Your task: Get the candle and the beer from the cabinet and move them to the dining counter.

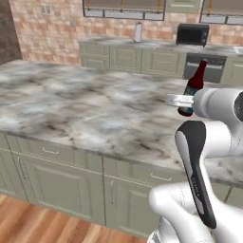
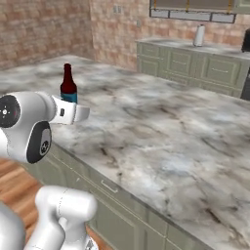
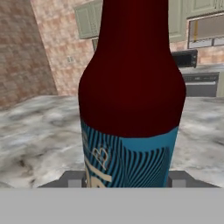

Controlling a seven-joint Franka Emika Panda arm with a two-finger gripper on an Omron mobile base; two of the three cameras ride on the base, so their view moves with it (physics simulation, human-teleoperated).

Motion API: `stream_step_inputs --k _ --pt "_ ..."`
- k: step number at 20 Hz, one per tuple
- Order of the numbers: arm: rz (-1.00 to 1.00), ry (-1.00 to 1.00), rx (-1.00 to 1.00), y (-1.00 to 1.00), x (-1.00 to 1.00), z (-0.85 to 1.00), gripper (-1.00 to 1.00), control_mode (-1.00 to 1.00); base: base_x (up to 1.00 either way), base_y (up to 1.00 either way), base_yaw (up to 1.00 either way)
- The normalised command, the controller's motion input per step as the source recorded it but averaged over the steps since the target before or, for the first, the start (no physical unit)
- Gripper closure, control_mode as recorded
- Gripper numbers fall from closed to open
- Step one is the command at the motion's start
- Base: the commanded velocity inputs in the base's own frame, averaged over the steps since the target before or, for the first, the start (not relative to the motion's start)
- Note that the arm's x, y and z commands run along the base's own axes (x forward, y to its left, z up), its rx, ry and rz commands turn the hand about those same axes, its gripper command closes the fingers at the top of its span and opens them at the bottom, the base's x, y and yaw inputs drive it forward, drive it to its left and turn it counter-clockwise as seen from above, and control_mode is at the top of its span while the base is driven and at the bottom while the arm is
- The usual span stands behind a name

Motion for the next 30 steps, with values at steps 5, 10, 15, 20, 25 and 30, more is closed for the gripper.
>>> stream_step_inputs --k 5,10,15,20,25,30 --pt "0.0 0.0 0.0 0.0 0.0 0.0 1.0 1.0 0.44 0.73 -0.15" --pt "0.0 0.0 0.0 0.0 0.0 0.0 1.0 1.0 0.44 0.72 -0.15" --pt "0.0 0.0 0.0 0.0 0.0 0.0 1.0 1.0 0.44 0.71 -0.17" --pt "0.0 0.0 0.0 0.0 0.0 0.0 1.0 1.0 0.41 0.7 -0.2" --pt "0.0 0.0 0.0 0.0 0.0 0.0 1.0 1.0 0.41 0.7 -0.21" --pt "0.0 0.0 0.0 0.0 0.0 0.0 1.0 1.0 0.38 0.67 -0.25"
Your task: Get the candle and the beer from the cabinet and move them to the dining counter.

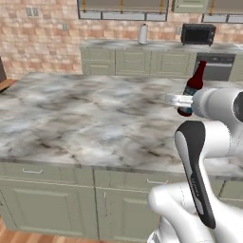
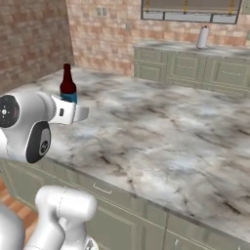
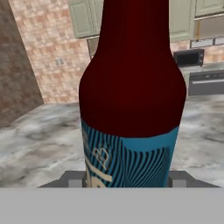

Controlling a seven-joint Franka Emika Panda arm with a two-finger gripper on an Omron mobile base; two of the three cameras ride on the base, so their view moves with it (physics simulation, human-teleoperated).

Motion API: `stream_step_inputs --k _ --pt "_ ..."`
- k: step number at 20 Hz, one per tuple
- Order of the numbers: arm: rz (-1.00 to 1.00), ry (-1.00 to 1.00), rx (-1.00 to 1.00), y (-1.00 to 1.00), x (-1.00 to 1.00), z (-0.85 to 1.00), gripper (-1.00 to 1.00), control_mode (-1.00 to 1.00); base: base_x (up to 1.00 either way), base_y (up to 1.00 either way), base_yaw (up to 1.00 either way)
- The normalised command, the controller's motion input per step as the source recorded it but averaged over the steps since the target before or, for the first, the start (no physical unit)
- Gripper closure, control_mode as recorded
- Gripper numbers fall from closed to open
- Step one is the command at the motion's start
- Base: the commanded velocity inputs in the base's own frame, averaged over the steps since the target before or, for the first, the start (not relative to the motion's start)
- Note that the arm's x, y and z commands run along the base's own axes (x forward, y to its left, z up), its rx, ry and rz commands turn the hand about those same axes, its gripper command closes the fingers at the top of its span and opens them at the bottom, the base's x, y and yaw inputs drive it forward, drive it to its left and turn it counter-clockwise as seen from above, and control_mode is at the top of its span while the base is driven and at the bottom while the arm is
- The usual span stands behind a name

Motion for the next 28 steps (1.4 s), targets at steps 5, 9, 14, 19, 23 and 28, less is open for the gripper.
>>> stream_step_inputs --k 5,9,14,19,23,28 --pt "0.0 0.0 0.0 0.0 0.0 0.0 1.0 1.0 0.35 0.66 -0.27" --pt "0.0 0.0 0.0 0.0 0.0 0.0 1.0 1.0 0.25 0.71 -0.22" --pt "0.0 0.0 0.0 0.0 0.0 0.0 1.0 1.0 0.01 0.83 -0.12" --pt "0.0 0.0 0.0 0.0 0.0 0.0 1.0 1.0 0.03 0.83 -0.12" --pt "0.0 0.0 0.0 0.0 0.0 0.0 1.0 1.0 0.0 0.83 -0.13" --pt "0.0 0.0 0.0 0.0 0.0 0.0 1.0 1.0 0.02 0.81 -0.13"
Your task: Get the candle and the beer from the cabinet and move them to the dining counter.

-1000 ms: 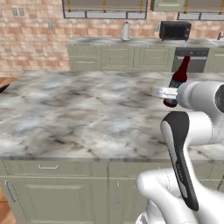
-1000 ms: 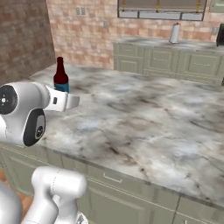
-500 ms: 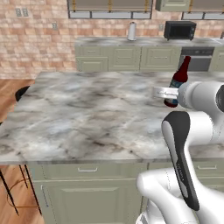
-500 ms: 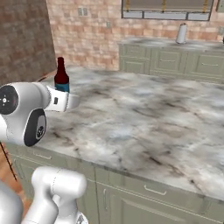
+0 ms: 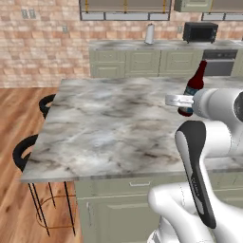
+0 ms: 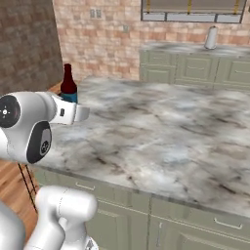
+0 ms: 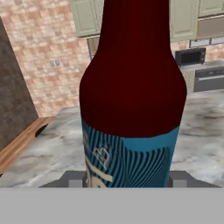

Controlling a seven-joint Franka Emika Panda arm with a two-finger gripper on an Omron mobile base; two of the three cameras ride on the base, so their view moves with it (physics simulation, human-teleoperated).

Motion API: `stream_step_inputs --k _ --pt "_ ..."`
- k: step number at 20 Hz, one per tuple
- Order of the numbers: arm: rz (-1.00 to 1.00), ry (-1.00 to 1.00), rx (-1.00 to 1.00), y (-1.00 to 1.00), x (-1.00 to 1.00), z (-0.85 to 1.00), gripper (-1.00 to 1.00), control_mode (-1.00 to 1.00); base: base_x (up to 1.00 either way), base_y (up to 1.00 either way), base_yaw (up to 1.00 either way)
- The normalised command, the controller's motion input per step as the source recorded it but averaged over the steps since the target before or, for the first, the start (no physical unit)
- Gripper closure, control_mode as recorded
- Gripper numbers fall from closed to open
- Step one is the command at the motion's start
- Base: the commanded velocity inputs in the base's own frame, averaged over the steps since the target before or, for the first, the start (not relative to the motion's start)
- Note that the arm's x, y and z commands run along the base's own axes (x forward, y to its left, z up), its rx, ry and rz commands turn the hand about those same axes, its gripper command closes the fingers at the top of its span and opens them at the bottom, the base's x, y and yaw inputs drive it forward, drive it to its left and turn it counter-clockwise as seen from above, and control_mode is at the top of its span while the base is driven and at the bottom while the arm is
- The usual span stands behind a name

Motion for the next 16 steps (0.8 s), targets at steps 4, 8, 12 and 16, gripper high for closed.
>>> stream_step_inputs --k 4,8,12,16 --pt "0.0 0.0 0.0 0.0 0.0 0.0 1.0 1.0 0.12 0.77 -0.13" --pt "0.0 0.0 0.0 0.0 0.0 0.0 1.0 1.0 0.27 0.66 -0.14" --pt "0.0 0.0 0.0 0.0 0.0 0.0 1.0 1.0 0.33 0.67 -0.14" --pt "0.0 0.0 0.0 0.0 0.0 0.0 1.0 1.0 0.39 0.58 -0.06"
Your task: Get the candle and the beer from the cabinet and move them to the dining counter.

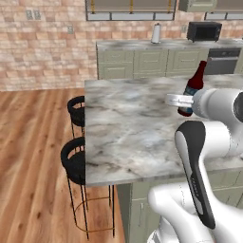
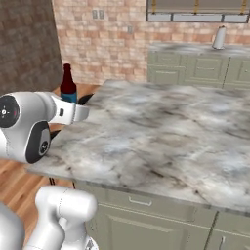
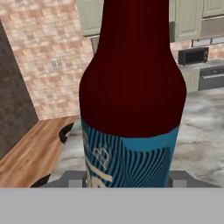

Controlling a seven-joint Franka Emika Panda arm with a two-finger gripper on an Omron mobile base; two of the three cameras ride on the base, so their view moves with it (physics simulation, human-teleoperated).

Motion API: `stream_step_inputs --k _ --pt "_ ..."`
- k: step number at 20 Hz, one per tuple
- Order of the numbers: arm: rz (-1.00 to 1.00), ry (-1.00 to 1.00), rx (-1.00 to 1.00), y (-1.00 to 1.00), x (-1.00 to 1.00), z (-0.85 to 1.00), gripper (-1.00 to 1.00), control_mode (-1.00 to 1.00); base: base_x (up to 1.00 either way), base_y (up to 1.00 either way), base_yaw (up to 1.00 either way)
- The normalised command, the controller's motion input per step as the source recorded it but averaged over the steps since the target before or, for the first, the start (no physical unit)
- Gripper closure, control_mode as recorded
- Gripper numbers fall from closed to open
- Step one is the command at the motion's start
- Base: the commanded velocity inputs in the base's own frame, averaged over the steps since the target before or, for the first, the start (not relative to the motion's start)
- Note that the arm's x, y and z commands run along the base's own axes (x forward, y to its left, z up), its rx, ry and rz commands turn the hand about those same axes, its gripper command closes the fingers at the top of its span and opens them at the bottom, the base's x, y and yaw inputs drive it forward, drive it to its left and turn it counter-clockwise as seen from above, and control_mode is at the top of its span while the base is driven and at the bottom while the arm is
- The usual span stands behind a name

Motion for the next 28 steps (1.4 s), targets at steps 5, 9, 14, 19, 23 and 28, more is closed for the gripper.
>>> stream_step_inputs --k 5,9,14,19,23,28 --pt "0.0 0.0 0.0 0.0 0.0 0.0 1.0 1.0 0.46 0.36 0.0" --pt "0.0 0.0 0.0 0.0 0.0 0.0 1.0 1.0 0.47 0.27 0.0" --pt "0.0 0.0 0.0 0.0 0.0 0.0 1.0 1.0 0.03 0.03 0.0" --pt "0.0 0.0 0.0 0.0 0.0 0.0 1.0 1.0 0.0 0.0 0.0" --pt "0.0 0.0 0.0 0.0 0.0 0.0 1.0 1.0 0.0 0.0 0.0" --pt "0.0 0.0 0.0 0.02 0.06 -0.05 1.0 -1.0 0.0 0.0 0.0"
